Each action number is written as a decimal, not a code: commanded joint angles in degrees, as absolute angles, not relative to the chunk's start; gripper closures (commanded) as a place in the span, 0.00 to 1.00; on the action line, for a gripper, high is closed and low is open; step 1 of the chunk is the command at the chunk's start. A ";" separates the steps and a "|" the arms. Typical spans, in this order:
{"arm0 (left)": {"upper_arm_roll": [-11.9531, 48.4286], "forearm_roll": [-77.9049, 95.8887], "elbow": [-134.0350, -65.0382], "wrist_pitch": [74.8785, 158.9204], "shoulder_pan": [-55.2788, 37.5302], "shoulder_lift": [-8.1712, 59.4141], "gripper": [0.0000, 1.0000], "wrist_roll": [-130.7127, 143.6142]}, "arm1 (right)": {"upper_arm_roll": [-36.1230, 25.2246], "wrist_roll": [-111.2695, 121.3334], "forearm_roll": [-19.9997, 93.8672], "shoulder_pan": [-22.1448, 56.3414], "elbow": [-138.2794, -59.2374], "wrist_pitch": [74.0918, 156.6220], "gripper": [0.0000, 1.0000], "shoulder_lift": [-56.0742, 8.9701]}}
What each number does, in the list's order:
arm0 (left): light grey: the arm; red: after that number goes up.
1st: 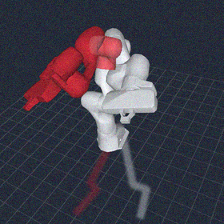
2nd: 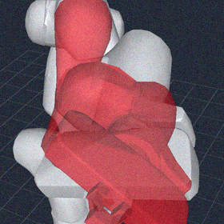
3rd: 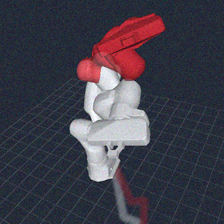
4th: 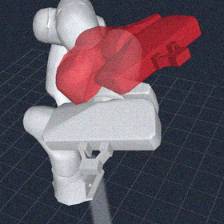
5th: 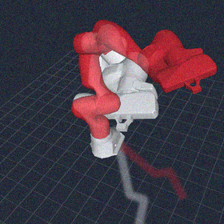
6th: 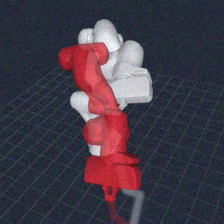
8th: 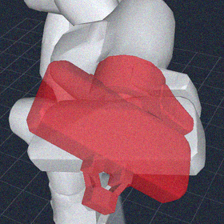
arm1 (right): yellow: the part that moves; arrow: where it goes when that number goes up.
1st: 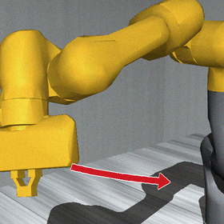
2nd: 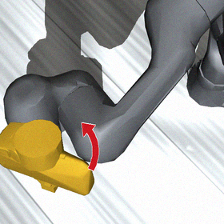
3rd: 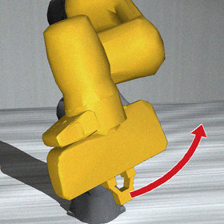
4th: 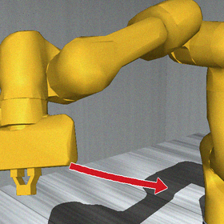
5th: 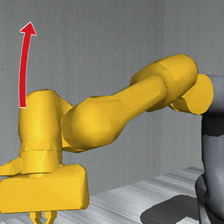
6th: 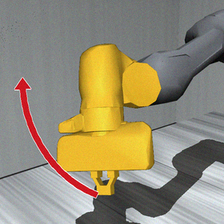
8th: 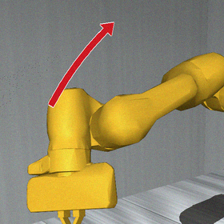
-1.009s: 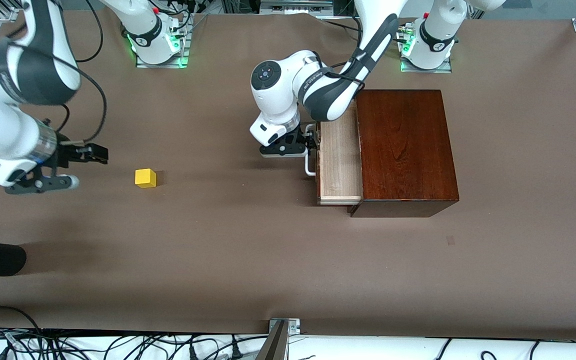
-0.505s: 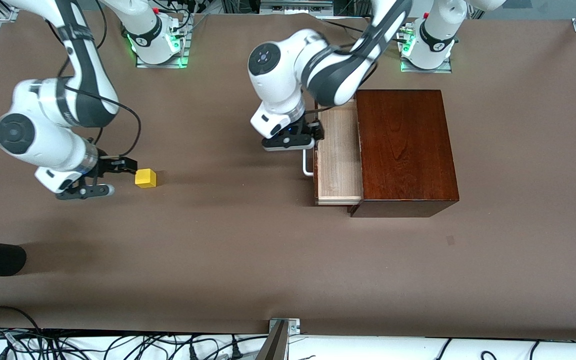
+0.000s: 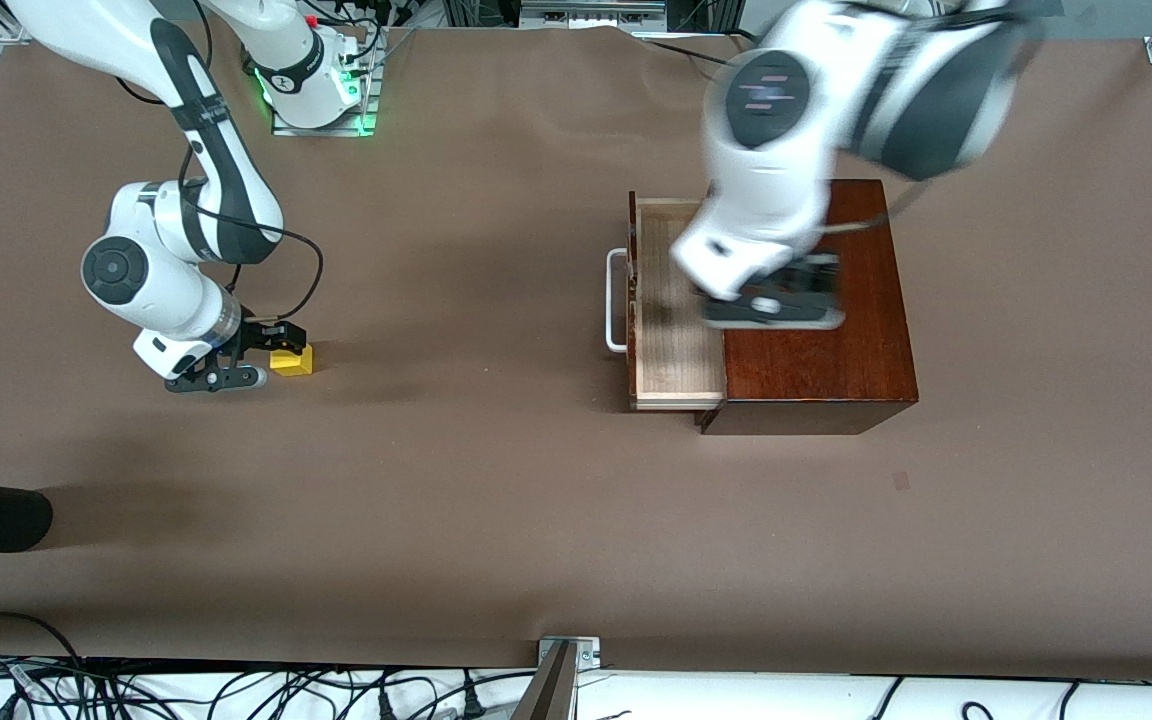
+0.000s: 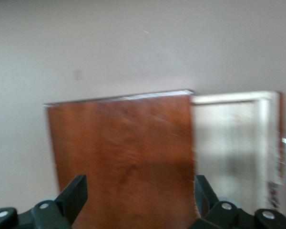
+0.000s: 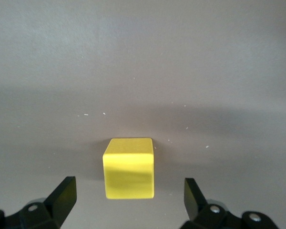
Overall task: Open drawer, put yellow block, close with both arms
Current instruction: 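Grasp the yellow cube with the right gripper while the left gripper withdraws, then carry the yellow cube with the right gripper over the open drawer, then lower the cube into the drawer and open the right gripper, then push the drawer shut with the left gripper while the right gripper retracts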
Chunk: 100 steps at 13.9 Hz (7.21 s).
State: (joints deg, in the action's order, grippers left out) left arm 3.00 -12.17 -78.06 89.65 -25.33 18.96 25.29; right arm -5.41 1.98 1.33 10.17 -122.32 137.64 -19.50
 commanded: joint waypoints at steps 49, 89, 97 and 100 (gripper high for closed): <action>0.26 -1.14 -90.18 94.57 -3.87 4.39 0.00 -0.35 | -0.70 25.66 -10.72 60.12 -61.96 115.66 1.00 -49.31; 30.15 -14.14 -84.73 118.64 -24.44 37.70 0.00 -31.97 | -6.86 10.55 -0.17 14.59 -93.34 92.91 0.00 -1.14; 26.28 -16.35 -87.01 113.31 -22.51 38.23 0.00 -41.75 | -6.94 8.61 -3.23 14.76 -90.63 93.96 0.00 -2.72; 26.28 -16.35 -86.75 106.37 -20.66 37.27 0.00 -41.84 | -7.29 8.09 -3.08 14.33 -89.83 94.31 0.00 -3.07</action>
State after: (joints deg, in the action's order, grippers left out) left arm 26.28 -15.03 -86.64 111.50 -22.38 38.74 -39.92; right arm -7.65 9.21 -2.43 15.19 -91.19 94.32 -2.57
